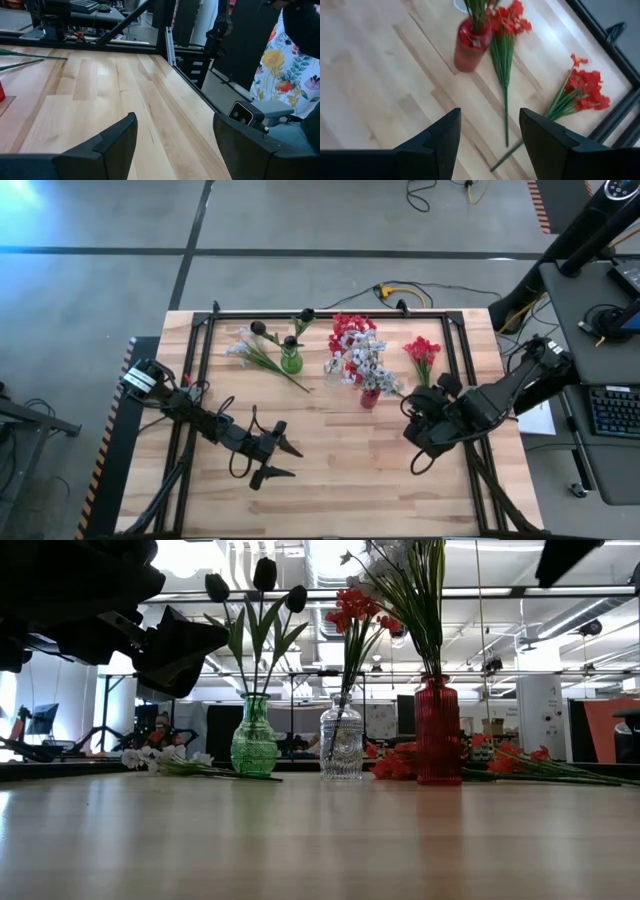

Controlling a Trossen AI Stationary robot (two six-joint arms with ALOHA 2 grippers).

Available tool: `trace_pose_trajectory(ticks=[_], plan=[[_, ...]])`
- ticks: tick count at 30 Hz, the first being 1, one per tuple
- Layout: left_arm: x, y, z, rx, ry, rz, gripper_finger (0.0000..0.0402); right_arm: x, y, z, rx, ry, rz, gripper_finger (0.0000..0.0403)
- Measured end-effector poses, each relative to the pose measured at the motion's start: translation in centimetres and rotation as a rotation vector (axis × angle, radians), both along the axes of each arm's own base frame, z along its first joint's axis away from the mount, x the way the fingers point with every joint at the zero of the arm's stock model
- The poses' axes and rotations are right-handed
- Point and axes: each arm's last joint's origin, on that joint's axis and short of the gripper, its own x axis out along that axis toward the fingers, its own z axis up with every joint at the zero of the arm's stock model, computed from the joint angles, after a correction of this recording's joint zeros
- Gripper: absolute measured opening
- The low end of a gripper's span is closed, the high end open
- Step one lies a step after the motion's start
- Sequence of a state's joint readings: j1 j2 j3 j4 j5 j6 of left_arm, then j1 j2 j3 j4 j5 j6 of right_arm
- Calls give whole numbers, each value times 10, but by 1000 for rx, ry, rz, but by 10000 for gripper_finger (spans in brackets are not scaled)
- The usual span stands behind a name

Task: Sort flowers into vase by color
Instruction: Put the left orange flowers into the vase

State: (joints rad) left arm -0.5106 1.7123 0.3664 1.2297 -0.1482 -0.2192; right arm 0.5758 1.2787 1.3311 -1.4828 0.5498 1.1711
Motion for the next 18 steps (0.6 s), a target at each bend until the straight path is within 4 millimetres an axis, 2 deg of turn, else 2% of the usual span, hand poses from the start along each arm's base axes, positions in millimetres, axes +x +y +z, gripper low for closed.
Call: trace_pose_trajectory(ticks=[5,18], plan=[[0,0,0,1,0,1,242,-4,-3,-22,-3,9,-36,194],[0,1,0,1,0,6,242,-9,-7,-65,-42,68,-109,194]])
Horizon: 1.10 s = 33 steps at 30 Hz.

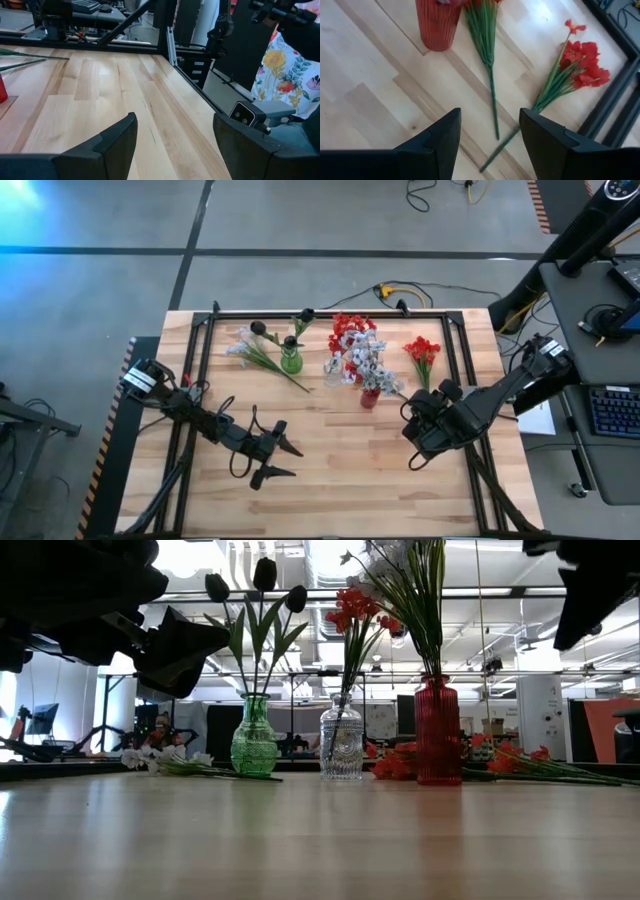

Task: Sort flowers into vase by color
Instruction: Put the left orange flowers into the vase

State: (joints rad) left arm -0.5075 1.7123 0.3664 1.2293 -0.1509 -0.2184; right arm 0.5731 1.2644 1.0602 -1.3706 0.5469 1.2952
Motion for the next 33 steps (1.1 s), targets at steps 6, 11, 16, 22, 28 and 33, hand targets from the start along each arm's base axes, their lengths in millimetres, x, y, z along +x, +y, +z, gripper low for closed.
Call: trace_pose_trajectory(ticks=[6,11,16,22,28,33], plan=[[1,-1,3,-11,-19,1,242,3,-7,-22,37,1,-45,194],[12,-5,22,-32,-102,3,242,4,-19,-33,48,38,-103,194],[10,-3,46,-41,-128,12,242,7,-27,-36,51,77,-85,194],[-4,11,71,8,-75,224,242,13,-35,-36,52,85,-58,194],[-21,27,80,103,26,442,242,17,-43,-36,40,126,-4,194],[-30,34,80,122,104,489,242,18,-50,-37,35,156,15,194]])
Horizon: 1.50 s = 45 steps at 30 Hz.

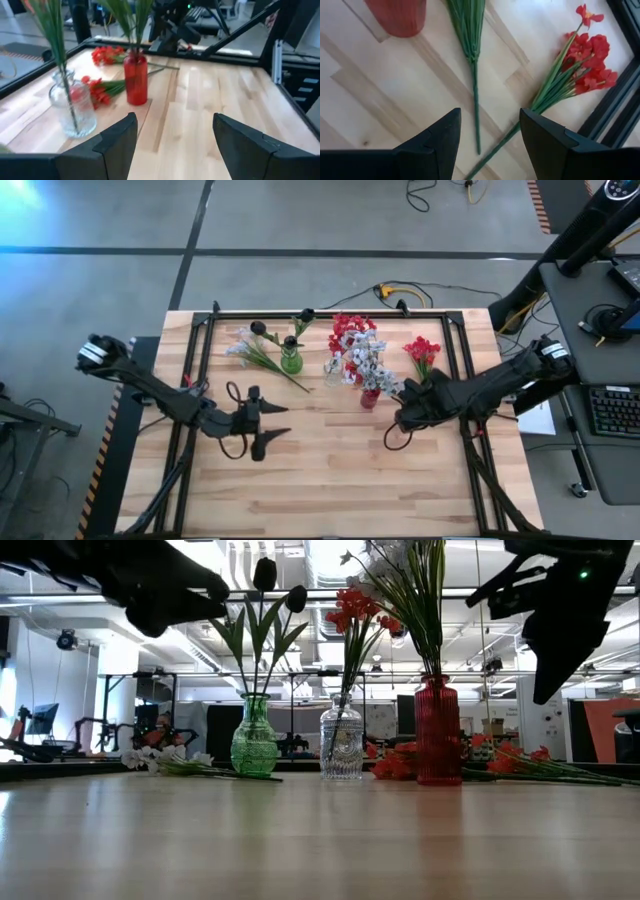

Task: Sort flowers into vase by color
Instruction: Put the left orange flowers into the vase

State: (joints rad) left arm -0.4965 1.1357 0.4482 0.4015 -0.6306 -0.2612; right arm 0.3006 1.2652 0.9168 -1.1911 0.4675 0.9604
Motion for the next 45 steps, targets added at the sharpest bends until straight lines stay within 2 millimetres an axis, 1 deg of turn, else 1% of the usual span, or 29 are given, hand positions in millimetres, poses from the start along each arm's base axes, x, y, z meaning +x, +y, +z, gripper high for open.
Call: trace_pose_trajectory(ticks=[6,10,14,19,23,29,34,41,45], plan=[[-3,2,-3,9,41,12,242,-2,-7,-8,-10,38,14,194],[-3,2,-5,15,52,12,242,2,-6,-22,9,20,124,194],[-3,2,-5,16,54,12,242,4,-5,-33,22,-6,192,194],[-3,2,-5,16,54,12,242,1,-6,-41,13,23,257,194],[-3,2,-5,16,54,12,242,-3,-8,-48,11,37,241,194],[-3,2,-5,15,54,11,242,-6,-9,-63,19,-3,252,194],[-3,2,-5,17,56,11,242,-12,-13,-72,18,14,224,194],[-3,2,-5,21,59,10,242,-14,-22,-77,19,-2,188,194],[-3,2,-6,28,70,10,242,-17,-31,-75,19,-21,160,194]])
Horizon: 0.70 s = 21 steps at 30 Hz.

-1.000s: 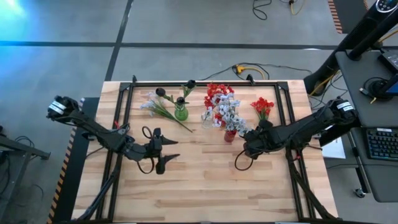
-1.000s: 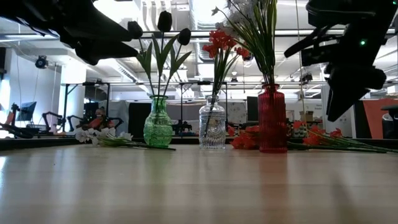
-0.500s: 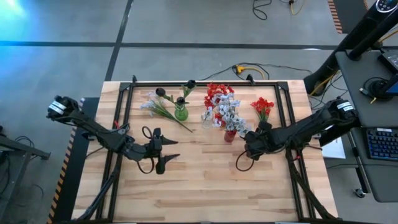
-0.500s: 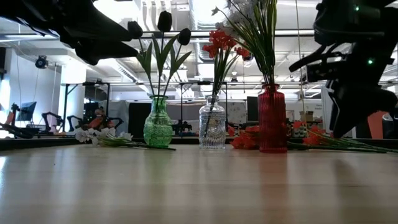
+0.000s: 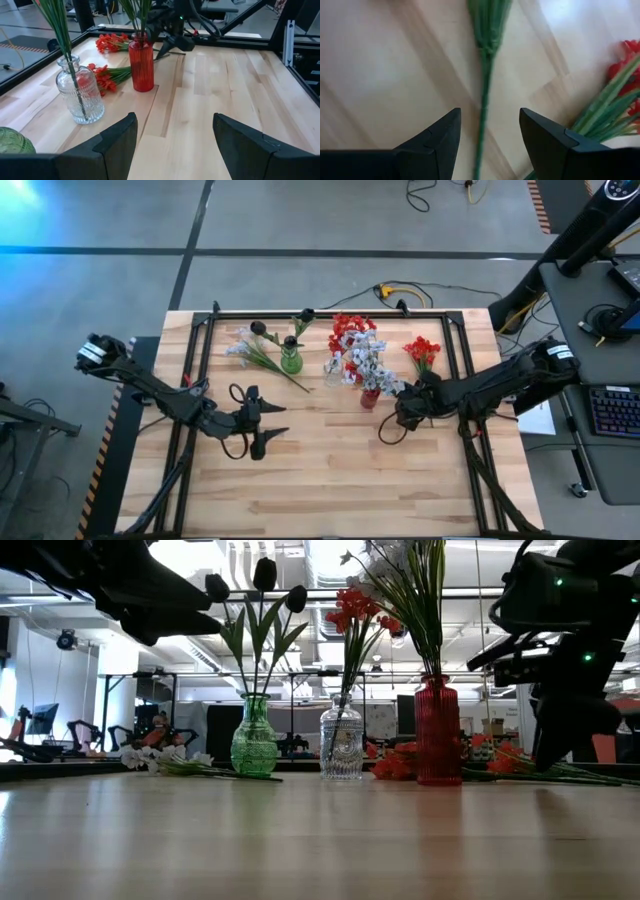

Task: Sort flowers into vase by color
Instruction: Put the left orange flowers into the vase

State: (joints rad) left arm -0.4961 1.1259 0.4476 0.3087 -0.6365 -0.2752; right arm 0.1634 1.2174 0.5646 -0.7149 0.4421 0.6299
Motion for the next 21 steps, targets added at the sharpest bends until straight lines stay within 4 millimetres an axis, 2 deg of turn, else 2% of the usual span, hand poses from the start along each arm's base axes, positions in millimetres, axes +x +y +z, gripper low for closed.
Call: trace_pose_trajectory(ticks=[8,12,21], plan=[[0,0,-1,8,13,0,242,-13,-15,11,111,-107,-69,194],[0,1,0,29,10,16,242,-16,-20,10,141,-132,-83,194],[3,-1,9,50,-7,18,242,-6,-21,2,134,-141,-56,194]])
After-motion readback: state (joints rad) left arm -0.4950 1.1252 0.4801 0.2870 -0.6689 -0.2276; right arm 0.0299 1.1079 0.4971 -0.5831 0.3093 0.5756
